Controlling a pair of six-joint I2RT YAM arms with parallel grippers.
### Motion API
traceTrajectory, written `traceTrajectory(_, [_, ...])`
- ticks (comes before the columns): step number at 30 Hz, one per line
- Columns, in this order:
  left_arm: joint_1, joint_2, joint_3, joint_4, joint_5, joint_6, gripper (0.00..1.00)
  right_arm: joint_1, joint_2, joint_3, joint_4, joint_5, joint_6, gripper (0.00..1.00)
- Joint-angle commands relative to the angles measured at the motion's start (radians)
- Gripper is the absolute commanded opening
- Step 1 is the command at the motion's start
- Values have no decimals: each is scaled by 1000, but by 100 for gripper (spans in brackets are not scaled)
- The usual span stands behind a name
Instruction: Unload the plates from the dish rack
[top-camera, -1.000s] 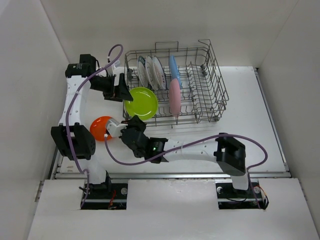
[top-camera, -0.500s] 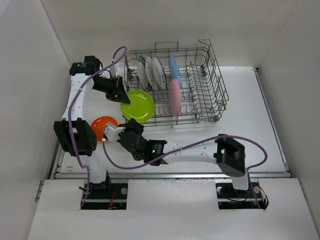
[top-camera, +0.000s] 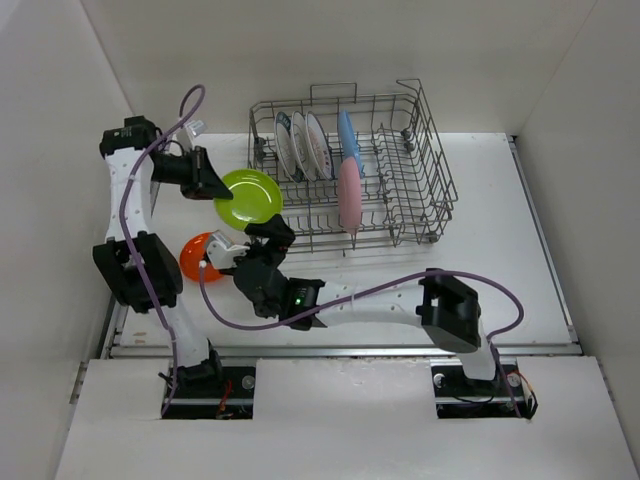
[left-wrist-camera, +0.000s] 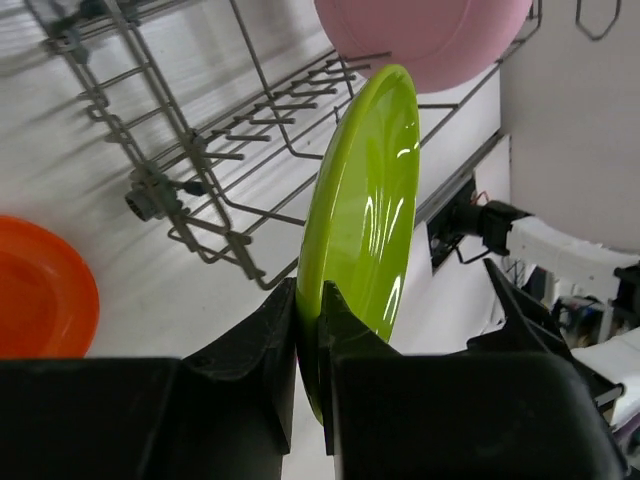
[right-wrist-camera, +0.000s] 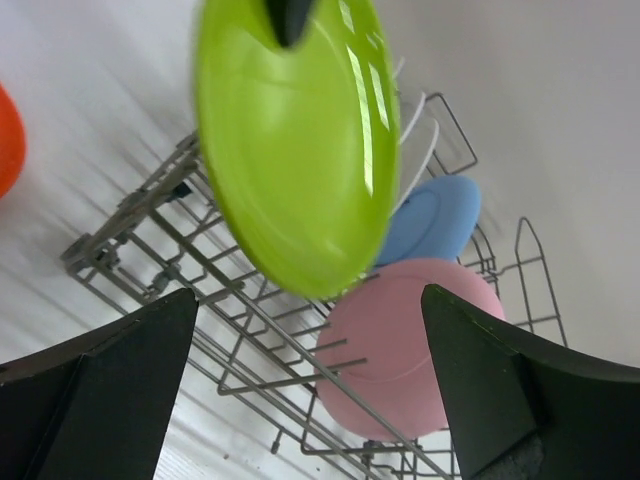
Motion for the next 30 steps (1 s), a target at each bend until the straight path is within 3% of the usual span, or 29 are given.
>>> traceTrajectory(1, [72, 35, -5, -85, 113, 12, 0, 3, -9, 65, 92, 98, 5, 100])
traceTrajectory(8, [273, 87, 79, -135, 93, 78, 0, 23, -144, 80, 103, 78, 48, 100])
traceTrajectory(10, [305, 73, 56, -113, -11, 98, 0, 23, -179, 120, -78, 20, 209, 100])
traceTrajectory(12, [317, 37, -33, -50, -109, 86, 0, 14, -234, 184, -217, -53, 411, 100])
traceTrajectory(13, [318, 27, -68, -17, -230, 63, 0, 14, -253, 196, -269, -90, 463, 100])
traceTrajectory(16, [304, 32, -171, 61, -361, 72, 0, 5, -331, 164, -299, -150, 577, 100])
traceTrajectory(27, [276, 219, -133, 64, -395, 99, 0, -34, -420, 65, -299, -101, 622, 100])
traceTrajectory(28, [276, 237, -121, 41, -395, 110, 4, -34, -420, 46, -288, -91, 622, 100])
traceTrajectory(29, [264, 252, -110, 41, -406, 110, 18, -34, -429, 46, -288, -91, 622, 100])
traceTrajectory(30, [264, 280, -110, 30, -428, 110, 24, -34, -429, 36, -288, -91, 631, 100])
